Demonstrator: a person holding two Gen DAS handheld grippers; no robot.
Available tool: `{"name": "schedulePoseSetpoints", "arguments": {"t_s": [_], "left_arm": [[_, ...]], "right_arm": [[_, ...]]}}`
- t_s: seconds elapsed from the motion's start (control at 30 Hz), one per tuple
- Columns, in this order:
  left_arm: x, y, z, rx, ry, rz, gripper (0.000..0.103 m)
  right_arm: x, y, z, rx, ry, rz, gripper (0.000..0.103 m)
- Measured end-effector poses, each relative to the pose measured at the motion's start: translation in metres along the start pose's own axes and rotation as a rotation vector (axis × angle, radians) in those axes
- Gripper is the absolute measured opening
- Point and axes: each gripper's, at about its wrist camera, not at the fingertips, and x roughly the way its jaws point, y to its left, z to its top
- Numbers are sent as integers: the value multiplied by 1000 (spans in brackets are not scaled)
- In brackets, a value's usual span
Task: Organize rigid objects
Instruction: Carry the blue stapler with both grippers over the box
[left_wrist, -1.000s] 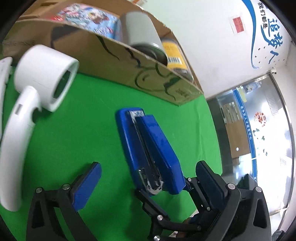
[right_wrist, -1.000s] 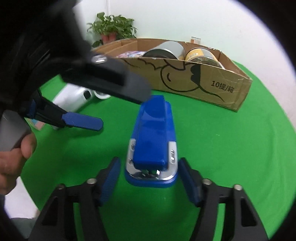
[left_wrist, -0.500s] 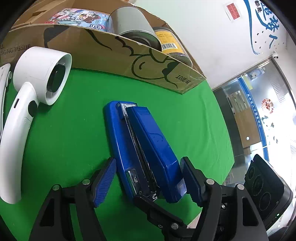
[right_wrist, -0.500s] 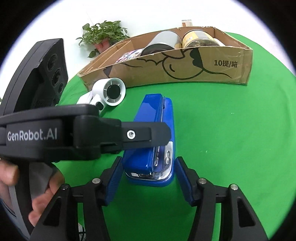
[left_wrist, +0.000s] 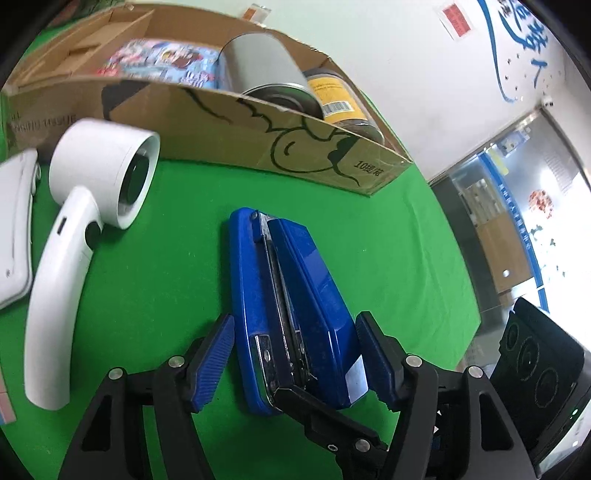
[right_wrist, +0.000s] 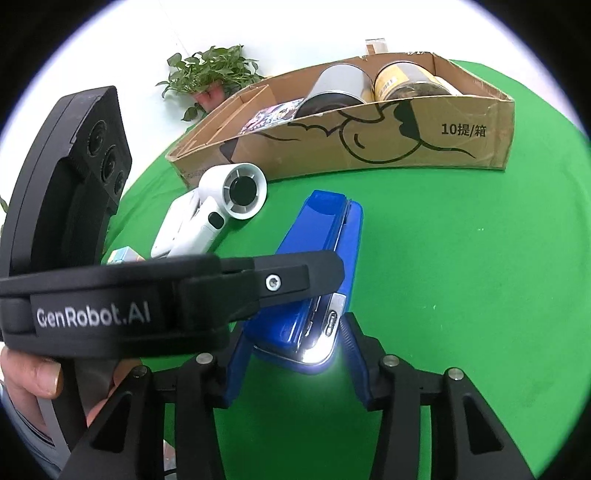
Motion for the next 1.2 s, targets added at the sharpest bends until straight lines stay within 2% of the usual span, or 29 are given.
{"name": "schedulePoseSetpoints", "arguments": {"t_s": [0.13, 0.27, 0.3, 0.4, 0.6, 0.9, 1.2], "left_arm": [[0, 5, -1, -15, 10, -13, 64], [6, 7, -3, -33, 32, -20, 64], [7, 7, -4, -34, 34, -14, 64], [10, 7, -3, -42, 41, -11, 63], [11, 4, -3, -33, 46, -2, 63], [2, -19, -9, 66, 3, 65, 64], [-32, -31, 7, 107, -77, 79, 63]], "right_arm": [[5, 0, 2, 6, 2, -4, 49], [13, -2, 4, 40, 16, -21, 59], [14, 2, 3, 15, 3, -41, 60], [16, 12, -3, -57, -19, -101, 60], [17, 18, -5, -90, -28, -134, 59], [10, 8, -1, 0, -26, -58, 59], [-3, 25, 23, 0, -74, -27, 59]]}}
